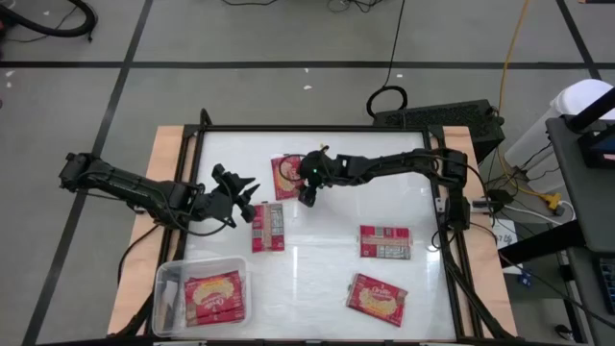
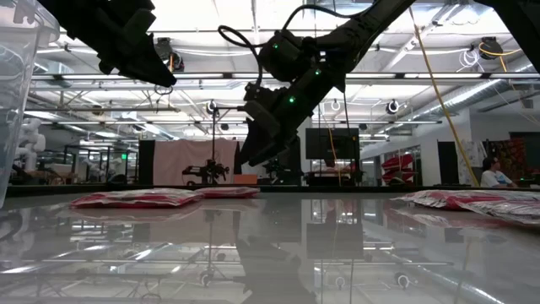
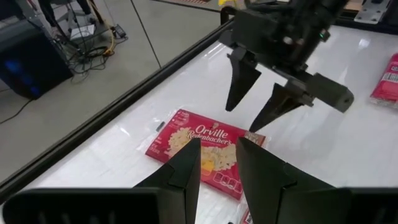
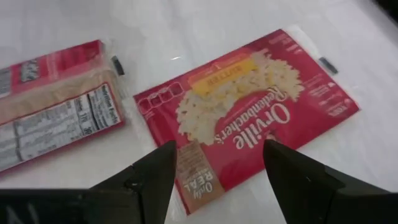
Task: Sort popcorn bags into baskets
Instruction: Put the popcorn bag into the transparent bin
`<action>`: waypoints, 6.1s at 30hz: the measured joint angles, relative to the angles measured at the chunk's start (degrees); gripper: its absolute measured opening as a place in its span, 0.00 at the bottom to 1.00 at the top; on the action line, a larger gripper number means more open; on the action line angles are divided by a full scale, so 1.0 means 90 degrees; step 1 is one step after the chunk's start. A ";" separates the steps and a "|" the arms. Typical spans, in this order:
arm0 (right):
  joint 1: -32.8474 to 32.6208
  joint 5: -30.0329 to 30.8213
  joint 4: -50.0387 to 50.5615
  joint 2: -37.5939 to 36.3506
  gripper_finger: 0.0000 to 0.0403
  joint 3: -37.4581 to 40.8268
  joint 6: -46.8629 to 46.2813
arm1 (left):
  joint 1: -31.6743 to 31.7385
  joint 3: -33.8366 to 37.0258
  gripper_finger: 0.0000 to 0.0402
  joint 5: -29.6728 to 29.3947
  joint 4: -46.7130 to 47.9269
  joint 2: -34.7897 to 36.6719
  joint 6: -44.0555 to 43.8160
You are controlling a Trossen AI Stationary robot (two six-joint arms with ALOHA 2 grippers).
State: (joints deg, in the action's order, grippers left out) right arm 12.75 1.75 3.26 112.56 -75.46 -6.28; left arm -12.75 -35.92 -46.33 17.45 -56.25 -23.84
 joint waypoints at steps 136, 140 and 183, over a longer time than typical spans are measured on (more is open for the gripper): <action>-0.0932 -0.0020 0.0547 -0.1606 0.00 0.0976 -0.0197 | 0.2098 -0.0002 0.65 0.4732 -0.2702 -0.2131 0.0952; -0.0932 -0.0007 0.0452 -0.1606 0.00 0.0976 -0.0205 | 0.2367 -0.0002 0.62 0.4985 -0.2623 -0.2138 0.0969; -0.1098 -0.0178 0.0762 -0.3169 0.45 0.0971 -0.0320 | 0.2033 -0.0591 0.08 0.5606 -0.2179 -0.1632 0.2664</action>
State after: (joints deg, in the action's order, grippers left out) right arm 2.87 0.14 10.12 84.04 -66.73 -9.15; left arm 5.54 -41.24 4.13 -2.16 -70.93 0.14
